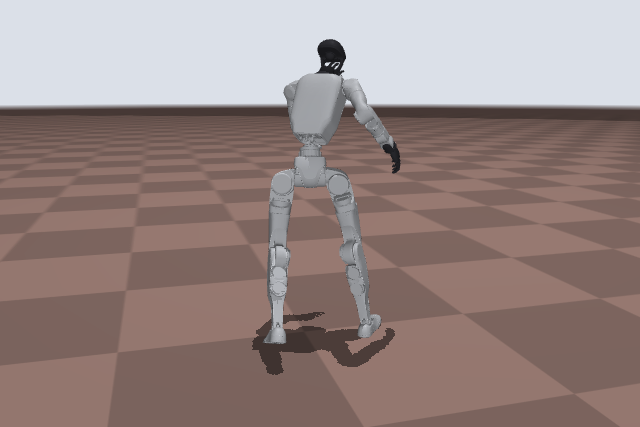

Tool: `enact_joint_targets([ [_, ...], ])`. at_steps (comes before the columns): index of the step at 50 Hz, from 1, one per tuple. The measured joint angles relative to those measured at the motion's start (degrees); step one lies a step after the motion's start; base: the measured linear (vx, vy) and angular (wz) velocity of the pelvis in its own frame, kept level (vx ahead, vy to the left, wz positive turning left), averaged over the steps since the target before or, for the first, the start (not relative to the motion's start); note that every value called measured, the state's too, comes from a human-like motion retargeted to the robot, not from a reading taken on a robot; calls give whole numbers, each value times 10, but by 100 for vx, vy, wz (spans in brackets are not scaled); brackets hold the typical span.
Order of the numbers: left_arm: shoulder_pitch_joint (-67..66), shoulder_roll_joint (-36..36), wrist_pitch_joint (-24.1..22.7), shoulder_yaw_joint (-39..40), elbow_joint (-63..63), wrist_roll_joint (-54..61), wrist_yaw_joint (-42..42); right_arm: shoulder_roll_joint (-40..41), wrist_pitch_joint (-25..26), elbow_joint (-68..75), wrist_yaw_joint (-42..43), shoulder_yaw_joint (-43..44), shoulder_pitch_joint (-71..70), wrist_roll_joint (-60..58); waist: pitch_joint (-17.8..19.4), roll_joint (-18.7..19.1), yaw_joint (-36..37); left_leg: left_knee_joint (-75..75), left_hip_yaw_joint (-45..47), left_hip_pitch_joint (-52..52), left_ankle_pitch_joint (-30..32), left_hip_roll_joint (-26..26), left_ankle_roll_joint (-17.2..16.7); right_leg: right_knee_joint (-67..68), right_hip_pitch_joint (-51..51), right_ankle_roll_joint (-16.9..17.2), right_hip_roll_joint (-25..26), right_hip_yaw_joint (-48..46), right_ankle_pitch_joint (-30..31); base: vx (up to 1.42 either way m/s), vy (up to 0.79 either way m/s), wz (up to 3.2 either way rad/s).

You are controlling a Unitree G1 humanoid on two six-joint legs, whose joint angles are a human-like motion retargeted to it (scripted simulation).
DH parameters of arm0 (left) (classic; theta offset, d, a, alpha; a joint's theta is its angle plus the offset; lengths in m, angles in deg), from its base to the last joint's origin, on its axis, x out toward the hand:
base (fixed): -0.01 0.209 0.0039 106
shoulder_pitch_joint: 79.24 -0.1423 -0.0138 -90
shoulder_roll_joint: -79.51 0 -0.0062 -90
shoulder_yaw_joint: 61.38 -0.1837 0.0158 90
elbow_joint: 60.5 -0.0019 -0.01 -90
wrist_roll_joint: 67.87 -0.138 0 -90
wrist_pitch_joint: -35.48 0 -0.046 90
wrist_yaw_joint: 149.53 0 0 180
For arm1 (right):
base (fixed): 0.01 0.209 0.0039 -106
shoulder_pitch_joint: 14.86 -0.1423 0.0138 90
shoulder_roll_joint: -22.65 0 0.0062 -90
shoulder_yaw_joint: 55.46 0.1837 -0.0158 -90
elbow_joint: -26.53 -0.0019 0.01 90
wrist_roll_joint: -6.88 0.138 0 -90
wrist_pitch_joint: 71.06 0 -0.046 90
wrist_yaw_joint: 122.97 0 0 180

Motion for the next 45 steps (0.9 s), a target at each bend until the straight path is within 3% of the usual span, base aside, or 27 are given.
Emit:
enact_joint_targets([
  [3, -126, -20, 35, -14, -53, 108, 107, -5, 8, 35, 17, -76, -96, 13, 33, -4, 49, 219, 52, -57, -5, 90, 85, 96, 14, -39, 16, -7, -86, 58, -55, 29],
  [5, -254, -48, 90, -9, -118, 99, 145, -17, 23, 47, 25, -144, -184, -34, 51, -1, 91, 348, 34, -114, 23, 133, 115, 160, 16, -63, 40, -4, -119, 62, -45, -53],
  [8, -468, -100, 163, 31, -201, 19, 143, -3, 54, 19, 17, -222, -324, -195, 42, -35, 172, 418, -35, -184, -14, 60, 87, 199, 21, -59, 47, 34, -116, 71, -30, -99],
  [10, -586, -135, 169, 72, -225, 17, 123, 33, 51, -14, 25, -241, -401, -247, 29, -72, 234, 404, -22, -211, -43, 18, 86, 182, 40, -50, 38, 60, -95, 77, -16, -80],
  [15, -793, -272, 117, 200, -200, 88, 111, 121, -3, -105, 101, -267, -521, -170, -9, -155, 384, 207, 92, -253, -67, -34, 91, 97, 99, -29, -1, 94, 15, 84, 1, -29],
  [17, -853, -322, 96, 255, -183, 88, 94, 140, -38, -134, 136, -289, -549, -117, -22, -180, 437, 58, 118, -249, -51, -62, 68, 69, 122, -19, -4, 105, 64, 89, 14, -23],
  [20, -904, -353, 77, 317, -166, 66, 67, 158, -87, -187, 152, -324, -565, -38, -34, -189, 496, -145, 149, -231, -27, -78, 16, 53, 166, -14, 18, 121, 110, 93, 19, -14],
  [22, -903, -334, 81, 334, -160, 42, 66, 149, -92, -220, 110, -333, -556, -41, -33, -193, 500, -171, 162, -225, -13, -81, 13, 65, 197, -19, 26, 130, 124, 95, 22, 55],
  [24, -860, -290, 97, 325, -159, 28, 68, 151, -118, -244, 99, -352, -522, -7, -26, -202, 477, -110, 147, -219, -64, -87, 38, 114, 211, -13, 21, 146, 130, 96, 24, 122],
  [27, -733, -205, 131, 286, -178, -15, 115, 121, -99, -220, 38, -359, -416, -20, -17, -199, 422, -10, 102, -199, -152, -88, 63, 263, 186, 5, 35, 195, 111, 96, 20, 131],
  [30, -545, -131, 138, 228, -186, -20, 119, 105, -59, -125, 75, -371, -279, -46, -26, -191, 357, -3, 69, -162, -169, -86, 68, 415, 93, -13, 44, 193, 33, 92, 14, 120],
  [32, -406, -94, 131, 176, -183, 0, 91, 98, -33, -67, 105, -360, -193, -26, -33, -169, 304, -34, 33, -128, -145, -81, 57, 441, 37, -34, 43, 157, -12, 92, 10, 149],
  [35, -229, -53, 94, 93, -171, 21, 40, 50, -32, -39, 95, -293, -76, -16, -43, -115, 191, -37, -31, -92, -88, -60, 22, 392, -18, -35, 47, 92, -45, 98, 2, 217],
  [39, -23, -83, 63, 15, -149, 35, 20, -63, -32, -31, 52, -214, -28, -17, -31, -47, 23, -108, -103, -25, 28, -36, -41, 119, -28, -14, 63, 30, -29, 95, -16, 210],
  [43, 112, -137, 24, -55, -137, 62, 33, -124, -33, -22, 45, -178, -18, -9, -11, -21, -93, -129, -142, 56, 85, -17, -84, -57, -40, 28, 55, 21, -27, 107, -37, 150],
  [45, 123, -143, 4, -64, -140, 90, 40, -122, -29, -18, 46, -179, -35, -2, 3, -19, -106, -125, -138, 109, 96, -7, -75, -63, -31, 25, 58, 27, 10, 111, -49, 11],
])
